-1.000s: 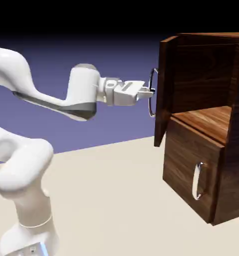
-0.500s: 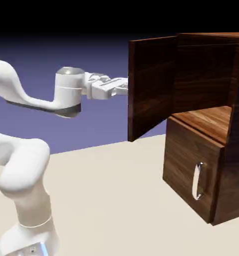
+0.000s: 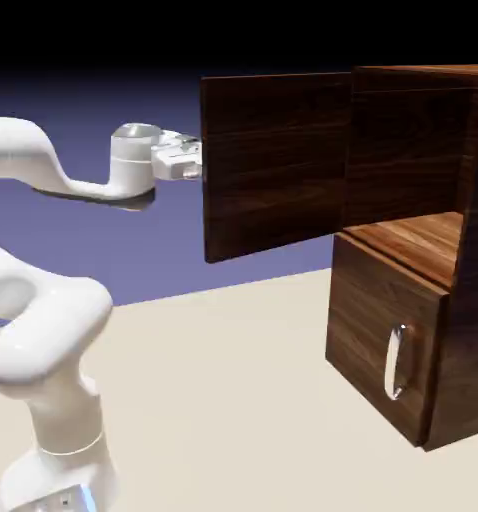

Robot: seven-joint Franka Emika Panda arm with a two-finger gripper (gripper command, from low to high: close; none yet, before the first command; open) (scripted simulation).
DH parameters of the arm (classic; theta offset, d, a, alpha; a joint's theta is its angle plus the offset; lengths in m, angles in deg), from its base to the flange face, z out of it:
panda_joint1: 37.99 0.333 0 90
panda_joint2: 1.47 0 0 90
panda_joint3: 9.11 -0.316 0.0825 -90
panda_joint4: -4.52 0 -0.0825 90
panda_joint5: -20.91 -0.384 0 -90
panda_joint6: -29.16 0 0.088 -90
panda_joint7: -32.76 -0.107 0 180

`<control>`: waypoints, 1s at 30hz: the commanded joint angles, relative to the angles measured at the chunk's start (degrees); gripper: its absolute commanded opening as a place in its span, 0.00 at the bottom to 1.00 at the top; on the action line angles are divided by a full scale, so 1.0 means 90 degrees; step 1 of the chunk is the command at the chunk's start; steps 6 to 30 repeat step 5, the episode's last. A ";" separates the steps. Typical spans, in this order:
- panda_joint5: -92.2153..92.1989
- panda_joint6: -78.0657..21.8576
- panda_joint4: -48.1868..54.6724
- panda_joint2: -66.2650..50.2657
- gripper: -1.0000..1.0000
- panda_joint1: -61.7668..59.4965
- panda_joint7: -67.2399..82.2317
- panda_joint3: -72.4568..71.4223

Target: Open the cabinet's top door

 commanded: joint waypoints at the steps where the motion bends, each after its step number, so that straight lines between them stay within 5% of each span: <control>1: -0.0091 -0.0217 0.0232 0.0023 0.00 -0.0208 0.0041 -0.0156; 5: -0.0361 -0.0879 0.1000 0.0142 0.00 -0.0898 0.0195 -0.0624; 30: -0.0361 -0.0879 0.1000 0.0142 0.00 -0.0898 0.0195 -0.0624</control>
